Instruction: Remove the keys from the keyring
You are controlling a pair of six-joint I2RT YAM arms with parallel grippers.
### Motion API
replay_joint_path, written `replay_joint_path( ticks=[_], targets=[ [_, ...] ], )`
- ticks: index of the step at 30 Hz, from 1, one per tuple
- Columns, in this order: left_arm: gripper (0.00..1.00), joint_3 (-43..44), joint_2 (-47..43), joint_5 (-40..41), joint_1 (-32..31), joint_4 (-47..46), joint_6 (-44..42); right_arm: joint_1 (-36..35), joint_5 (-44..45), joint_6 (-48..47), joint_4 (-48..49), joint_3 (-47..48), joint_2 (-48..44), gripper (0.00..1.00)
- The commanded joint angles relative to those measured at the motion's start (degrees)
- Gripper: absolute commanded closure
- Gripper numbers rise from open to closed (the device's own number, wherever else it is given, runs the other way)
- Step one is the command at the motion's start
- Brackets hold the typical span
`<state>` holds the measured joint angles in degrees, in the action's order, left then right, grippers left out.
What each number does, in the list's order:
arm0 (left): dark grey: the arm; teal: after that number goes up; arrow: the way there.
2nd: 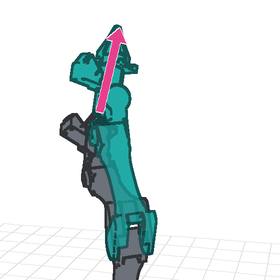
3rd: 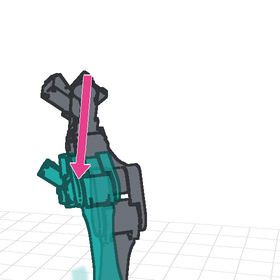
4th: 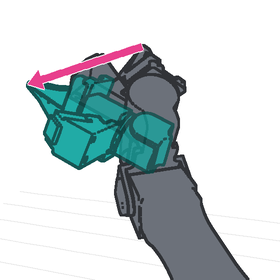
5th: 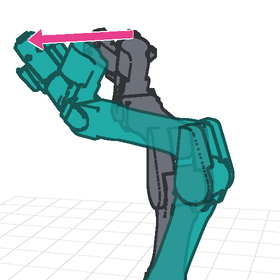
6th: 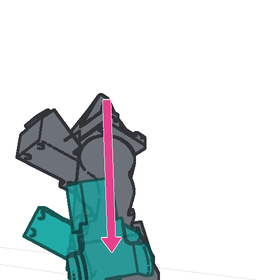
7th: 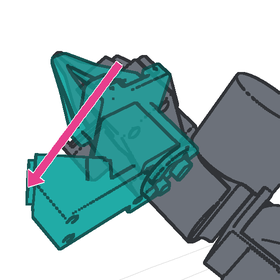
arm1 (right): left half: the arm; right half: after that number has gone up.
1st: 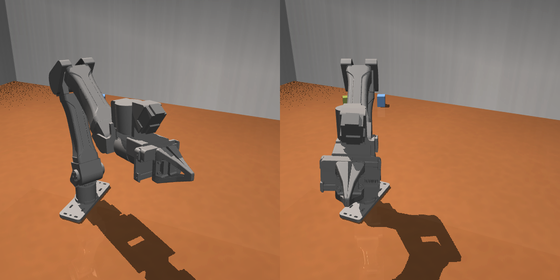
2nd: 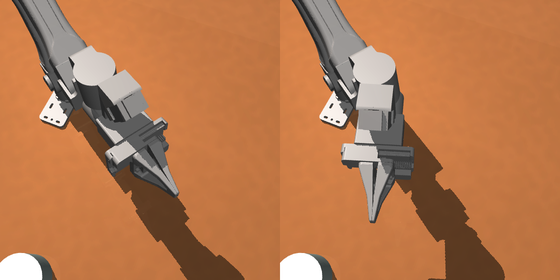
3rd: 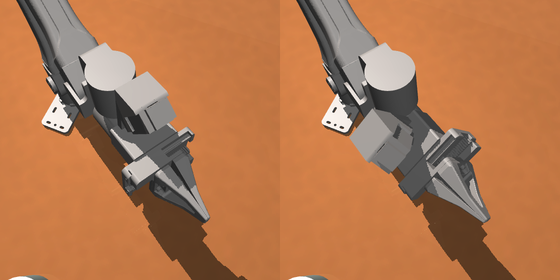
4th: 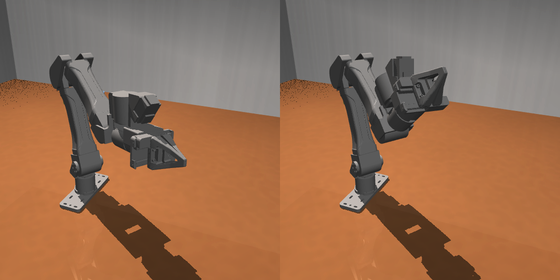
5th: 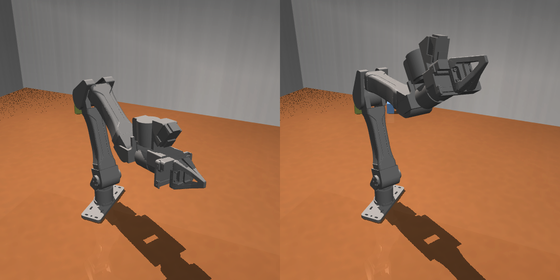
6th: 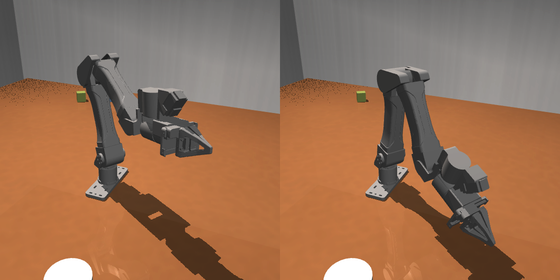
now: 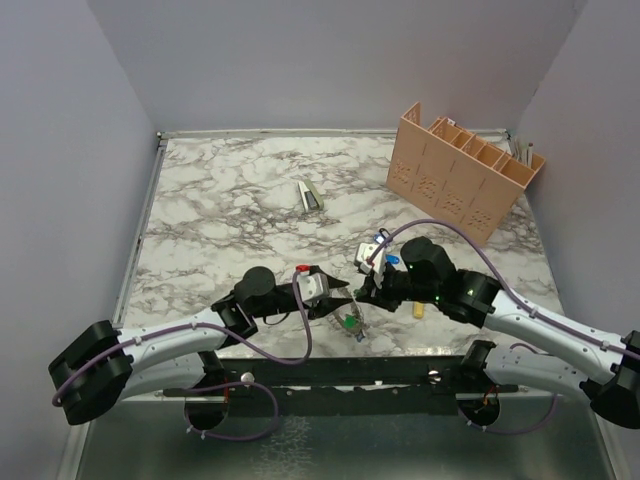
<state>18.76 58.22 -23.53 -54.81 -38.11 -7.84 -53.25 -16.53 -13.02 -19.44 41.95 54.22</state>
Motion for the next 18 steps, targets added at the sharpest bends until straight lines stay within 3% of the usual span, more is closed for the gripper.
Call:
replay_joint_path(
  ticks=[1,9,18],
  targets=[
    [0.61,1.29,0.58,-6.13,0.20,-0.92,-1.03,0.06,-2.71,-0.91,-0.69,2.36,0.83,0.99],
    [0.64,1.83,2.72,-9.28,0.20,-0.83,-1.00,0.00,-4.90,-0.87,-0.74,2.87,1.42,0.99],
    [0.69,2.24,4.40,-7.62,0.23,-0.83,-0.51,0.06,-5.33,-0.70,-0.56,2.68,1.02,0.99]
  ],
)
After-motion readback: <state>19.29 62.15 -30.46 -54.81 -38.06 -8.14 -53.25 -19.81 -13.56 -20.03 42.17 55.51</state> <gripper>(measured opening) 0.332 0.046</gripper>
